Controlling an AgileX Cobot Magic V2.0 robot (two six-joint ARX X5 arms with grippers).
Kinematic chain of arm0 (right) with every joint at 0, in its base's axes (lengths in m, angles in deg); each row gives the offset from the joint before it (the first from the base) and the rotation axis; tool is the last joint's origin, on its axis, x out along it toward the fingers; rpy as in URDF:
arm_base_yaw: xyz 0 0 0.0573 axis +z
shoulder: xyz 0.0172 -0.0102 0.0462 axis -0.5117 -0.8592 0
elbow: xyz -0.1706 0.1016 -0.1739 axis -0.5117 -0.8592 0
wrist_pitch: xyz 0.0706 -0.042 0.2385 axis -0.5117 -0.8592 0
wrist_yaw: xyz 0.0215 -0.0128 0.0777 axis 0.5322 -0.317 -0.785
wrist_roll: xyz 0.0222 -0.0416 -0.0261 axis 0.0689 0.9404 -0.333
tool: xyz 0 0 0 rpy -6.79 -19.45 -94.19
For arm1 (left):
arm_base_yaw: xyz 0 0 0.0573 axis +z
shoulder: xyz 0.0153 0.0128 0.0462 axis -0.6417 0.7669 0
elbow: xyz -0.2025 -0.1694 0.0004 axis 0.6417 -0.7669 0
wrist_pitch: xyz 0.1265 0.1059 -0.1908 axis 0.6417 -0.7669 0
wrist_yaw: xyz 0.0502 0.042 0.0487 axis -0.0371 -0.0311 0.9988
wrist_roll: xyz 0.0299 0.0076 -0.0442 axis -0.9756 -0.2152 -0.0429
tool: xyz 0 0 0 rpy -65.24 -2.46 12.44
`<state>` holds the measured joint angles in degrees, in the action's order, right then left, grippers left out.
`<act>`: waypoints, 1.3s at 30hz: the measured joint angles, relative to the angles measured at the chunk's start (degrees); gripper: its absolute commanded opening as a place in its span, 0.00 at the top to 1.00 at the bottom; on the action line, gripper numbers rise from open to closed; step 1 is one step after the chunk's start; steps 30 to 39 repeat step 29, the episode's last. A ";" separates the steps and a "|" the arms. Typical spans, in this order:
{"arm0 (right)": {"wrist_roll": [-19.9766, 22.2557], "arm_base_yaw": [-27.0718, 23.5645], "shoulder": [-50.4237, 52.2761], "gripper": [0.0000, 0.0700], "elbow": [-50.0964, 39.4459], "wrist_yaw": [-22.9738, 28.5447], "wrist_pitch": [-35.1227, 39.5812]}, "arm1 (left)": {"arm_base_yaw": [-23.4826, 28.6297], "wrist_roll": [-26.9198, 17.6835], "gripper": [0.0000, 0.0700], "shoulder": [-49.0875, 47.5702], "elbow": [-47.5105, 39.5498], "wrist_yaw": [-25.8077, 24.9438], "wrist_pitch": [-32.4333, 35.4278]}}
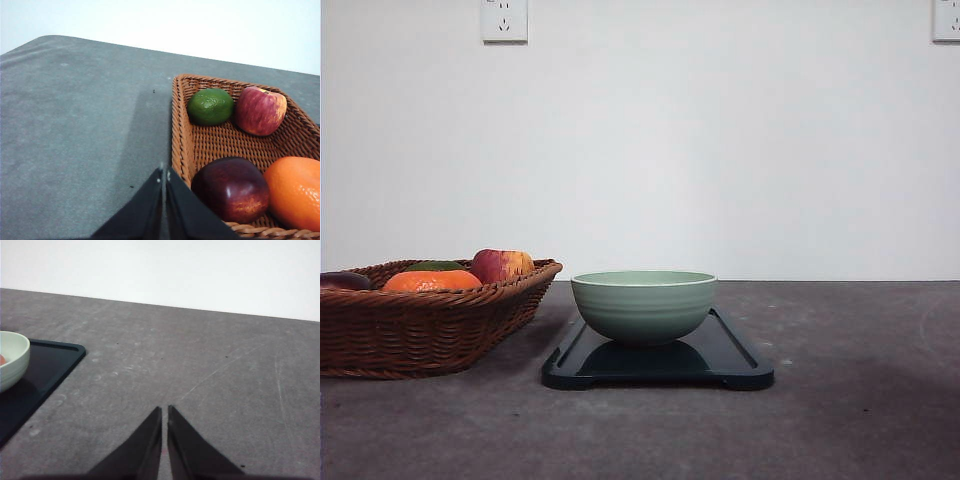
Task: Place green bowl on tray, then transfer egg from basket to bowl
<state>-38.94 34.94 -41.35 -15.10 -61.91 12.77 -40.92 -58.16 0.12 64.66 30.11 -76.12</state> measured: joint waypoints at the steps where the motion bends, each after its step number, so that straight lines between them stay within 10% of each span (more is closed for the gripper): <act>1: 0.00 0.00 0.00 0.98 0.00 -0.01 0.00 | 0.00 0.00 1.00 0.00 0.00 0.00 0.00; 39: 0.00 0.00 0.00 0.98 0.00 -0.01 0.00 | 0.00 0.00 1.00 0.00 0.00 0.00 0.00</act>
